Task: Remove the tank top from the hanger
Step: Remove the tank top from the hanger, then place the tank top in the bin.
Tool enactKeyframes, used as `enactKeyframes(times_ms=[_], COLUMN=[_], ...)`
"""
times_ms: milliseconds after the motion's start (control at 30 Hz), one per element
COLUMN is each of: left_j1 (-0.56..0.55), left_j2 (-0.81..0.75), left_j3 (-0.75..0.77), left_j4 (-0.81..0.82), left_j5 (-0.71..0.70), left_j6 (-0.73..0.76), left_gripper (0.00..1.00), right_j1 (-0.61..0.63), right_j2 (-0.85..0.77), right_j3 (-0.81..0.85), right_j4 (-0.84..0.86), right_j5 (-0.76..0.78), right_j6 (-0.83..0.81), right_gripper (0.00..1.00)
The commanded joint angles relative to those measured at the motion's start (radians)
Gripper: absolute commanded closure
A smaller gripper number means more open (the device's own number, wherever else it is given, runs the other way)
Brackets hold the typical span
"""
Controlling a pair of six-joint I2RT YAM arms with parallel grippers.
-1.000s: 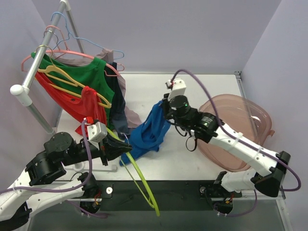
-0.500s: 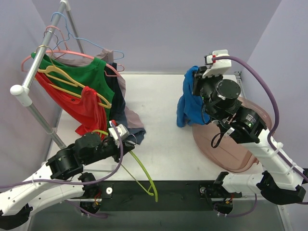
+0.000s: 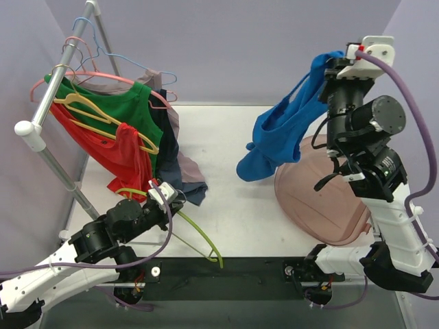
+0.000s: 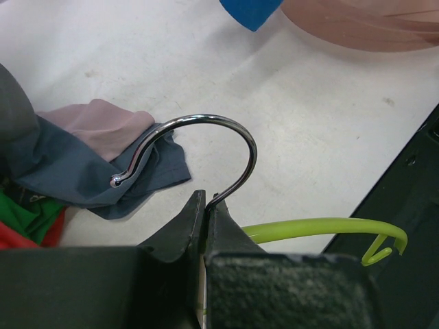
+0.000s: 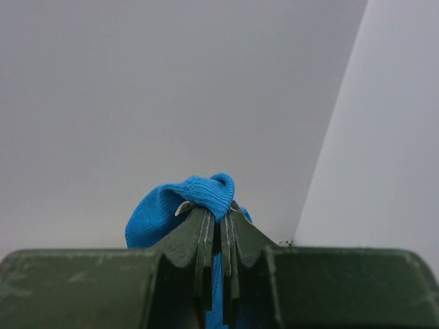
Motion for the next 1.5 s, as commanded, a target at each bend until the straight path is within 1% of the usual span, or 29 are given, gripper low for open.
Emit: enactKeyframes(times_ms=[0,133,233,567,633,667,767,867,933,967,1067,1100,1200,1233,1333,1467], left_j1=[0.001,0.001,0.002,0.002,0.002,0.002,0.002,0.001,0.001,0.002,0.001,0.002,0.002,0.002,0.001,0.002], left_j2=[-0.020,-0.011,-0.011,-0.003,-0.003,-0.003,-0.005,-0.001,0.000,0.000,0.003,0.005,0.006,0.005,0.003,-0.006], left_j3=[0.007,0.010,0.011,0.010,0.010,0.010,0.010,0.011,0.010,0.010,0.011,0.011,0.014,0.013,0.014,0.014], left_j4=[0.099,0.094,0.093,0.090,0.090,0.091,0.088,0.087,0.085,0.085,0.085,0.085,0.082,0.080,0.079,0.079], left_j5=[-0.038,-0.038,-0.033,-0.030,-0.029,-0.030,-0.026,-0.024,-0.024,-0.024,-0.024,-0.026,-0.029,-0.030,-0.035,-0.041], left_j6=[0.020,0.022,0.024,0.028,0.030,0.030,0.030,0.030,0.030,0.030,0.031,0.033,0.033,0.033,0.034,0.034], left_gripper=[1.00,1.00,1.00,1.00,1.00,1.00,1.00,1.00,1.00,1.00,1.00,1.00,1.00,1.00,1.00,1.00], right_j1=[-0.032,-0.052,-0.065,-0.170,-0.191,-0.202,-0.266,-0.340,-0.375,-0.400,-0.499,-0.554,-0.639,-0.686,-0.743,-0.757], right_j2=[0.008,0.002,-0.025,-0.144,-0.167,-0.193,-0.233,-0.263,-0.282,-0.285,-0.286,-0.280,-0.250,-0.237,-0.197,-0.168], right_j3=[0.108,0.119,0.062,-0.216,-0.309,-0.338,-0.488,-0.573,-0.605,-0.616,-0.647,-0.662,-0.679,-0.682,-0.702,-0.753], right_j4=[0.117,0.119,0.119,0.119,0.110,0.101,0.016,-0.083,-0.149,-0.177,-0.295,-0.319,-0.398,-0.430,-0.473,-0.478], right_j5=[0.041,0.059,0.070,0.102,0.113,0.116,0.102,0.072,0.059,0.056,0.043,0.012,-0.089,-0.161,-0.261,-0.355], right_j6=[-0.134,-0.176,-0.184,-0.124,-0.086,-0.064,0.098,0.228,0.290,0.356,0.465,0.517,0.603,0.623,0.690,0.734], right_gripper=[1.00,1.00,1.00,1.00,1.00,1.00,1.00,1.00,1.00,1.00,1.00,1.00,1.00,1.00,1.00,1.00])
